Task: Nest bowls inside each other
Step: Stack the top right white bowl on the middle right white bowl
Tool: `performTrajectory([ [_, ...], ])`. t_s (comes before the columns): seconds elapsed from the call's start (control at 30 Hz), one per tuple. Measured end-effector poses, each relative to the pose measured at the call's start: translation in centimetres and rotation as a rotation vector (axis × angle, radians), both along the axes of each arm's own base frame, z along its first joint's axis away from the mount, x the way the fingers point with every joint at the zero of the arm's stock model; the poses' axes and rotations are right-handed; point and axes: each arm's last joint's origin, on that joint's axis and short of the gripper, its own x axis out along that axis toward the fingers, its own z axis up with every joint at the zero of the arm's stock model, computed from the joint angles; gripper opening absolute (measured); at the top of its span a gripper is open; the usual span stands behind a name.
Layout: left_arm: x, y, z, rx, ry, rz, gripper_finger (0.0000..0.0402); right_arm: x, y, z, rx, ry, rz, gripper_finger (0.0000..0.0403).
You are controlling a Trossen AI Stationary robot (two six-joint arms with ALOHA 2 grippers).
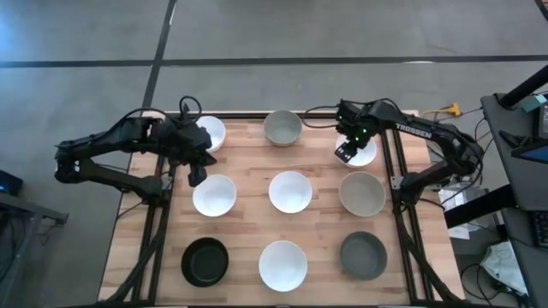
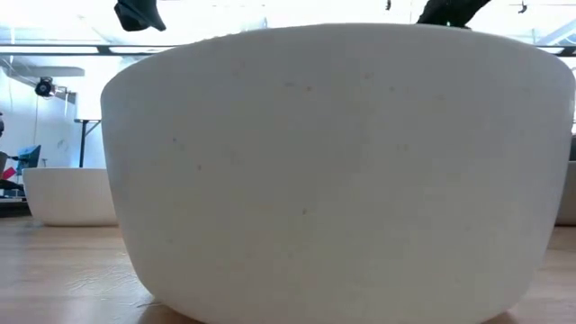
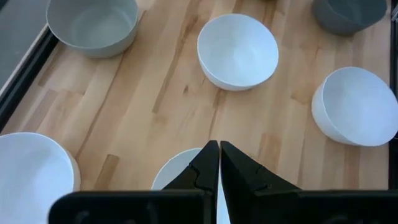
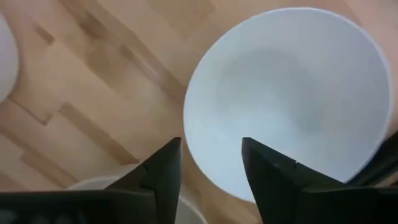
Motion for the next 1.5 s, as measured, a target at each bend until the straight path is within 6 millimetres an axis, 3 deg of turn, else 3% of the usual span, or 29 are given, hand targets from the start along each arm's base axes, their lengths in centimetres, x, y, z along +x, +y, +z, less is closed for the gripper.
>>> performTrajectory([
  [0.37, 0.1, 0.0, -0.5, -0.021, 0.015, 0.018, 0.0000, -0.4, 0.5, -3.2, 0.040, -0.016, 0.001, 0.0149],
  [1.03, 0.3, 0.1, -0.3, -0.015, -0.019, 0.020, 0.0000, 0.1, 0.7, -5.7, 0.065, 0.003, 0.079, 0.0126],
  [1.5, 0.3, 0.1, -0.3, -0.045, -0.020, 0.057, 0.0000, 0.6, 0.4, -7.0, 0.095, 0.058, 0.100, 0.0014],
])
